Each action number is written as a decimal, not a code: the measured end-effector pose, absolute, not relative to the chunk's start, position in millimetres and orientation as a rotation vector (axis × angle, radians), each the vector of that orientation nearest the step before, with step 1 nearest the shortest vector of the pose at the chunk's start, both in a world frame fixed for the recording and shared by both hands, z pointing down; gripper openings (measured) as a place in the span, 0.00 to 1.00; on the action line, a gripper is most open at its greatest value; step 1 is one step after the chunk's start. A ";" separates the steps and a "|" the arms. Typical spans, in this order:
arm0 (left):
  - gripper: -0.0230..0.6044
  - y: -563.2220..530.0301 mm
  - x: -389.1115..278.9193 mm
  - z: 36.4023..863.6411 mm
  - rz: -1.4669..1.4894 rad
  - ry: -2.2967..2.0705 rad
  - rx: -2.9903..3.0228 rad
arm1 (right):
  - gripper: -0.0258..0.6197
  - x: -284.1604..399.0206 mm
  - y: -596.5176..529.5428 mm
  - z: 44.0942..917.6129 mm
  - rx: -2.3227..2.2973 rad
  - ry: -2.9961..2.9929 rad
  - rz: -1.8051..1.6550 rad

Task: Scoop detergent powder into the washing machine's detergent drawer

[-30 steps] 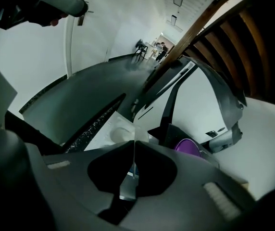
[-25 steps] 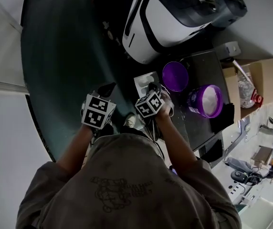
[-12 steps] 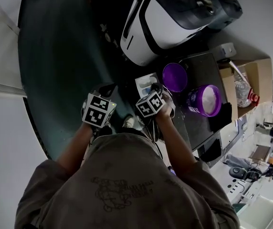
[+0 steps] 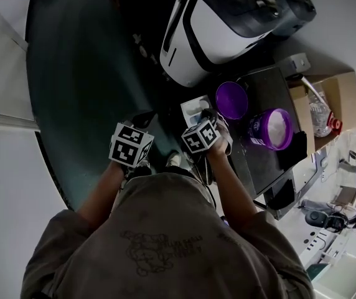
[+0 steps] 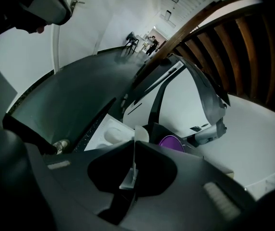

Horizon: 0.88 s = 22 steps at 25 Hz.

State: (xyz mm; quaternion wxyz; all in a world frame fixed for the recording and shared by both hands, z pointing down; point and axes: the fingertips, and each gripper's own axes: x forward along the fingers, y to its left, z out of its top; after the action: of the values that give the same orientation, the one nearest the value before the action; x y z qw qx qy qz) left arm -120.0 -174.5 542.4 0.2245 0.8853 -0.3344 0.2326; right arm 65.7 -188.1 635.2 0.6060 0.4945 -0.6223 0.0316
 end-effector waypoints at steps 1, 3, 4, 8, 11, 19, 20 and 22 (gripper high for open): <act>0.04 -176.6 -120.0 539.8 0.629 -0.924 2.444 | 0.09 65.6 -188.1 633.1 1.160 -1.452 0.086; 0.04 -180.9 -119.3 534.4 0.620 -0.926 2.452 | 0.09 64.7 -188.3 623.4 1.214 -1.500 0.116; 0.04 -183.1 -119.1 531.9 0.617 -0.925 2.457 | 0.09 63.5 -188.0 616.6 1.245 -1.529 0.136; 0.04 -193.6 -121.9 530.5 0.649 -0.923 2.479 | 0.09 59.8 -187.5 590.8 1.338 -1.627 0.200; 0.04 -202.4 -124.5 526.4 0.647 -0.938 2.475 | 0.09 60.7 -186.6 571.6 1.416 -1.710 0.290; 0.04 -222.5 -101.0 503.5 0.729 -0.959 2.562 | 0.09 82.3 -184.8 508.0 1.617 -1.881 0.435; 0.04 -224.1 -95.0 498.4 0.722 -0.948 2.574 | 0.09 85.8 -185.0 501.5 1.633 -1.896 0.444; 0.04 -227.0 -81.1 487.3 0.704 -0.923 2.602 | 0.09 94.5 -185.5 489.2 1.666 -1.920 0.450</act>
State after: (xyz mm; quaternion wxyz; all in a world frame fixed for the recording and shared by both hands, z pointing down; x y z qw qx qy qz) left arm -81.1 -227.0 487.3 0.1455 0.9035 -0.3206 0.2443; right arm 94.5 -185.5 489.2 0.2766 0.6201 -0.7147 0.1677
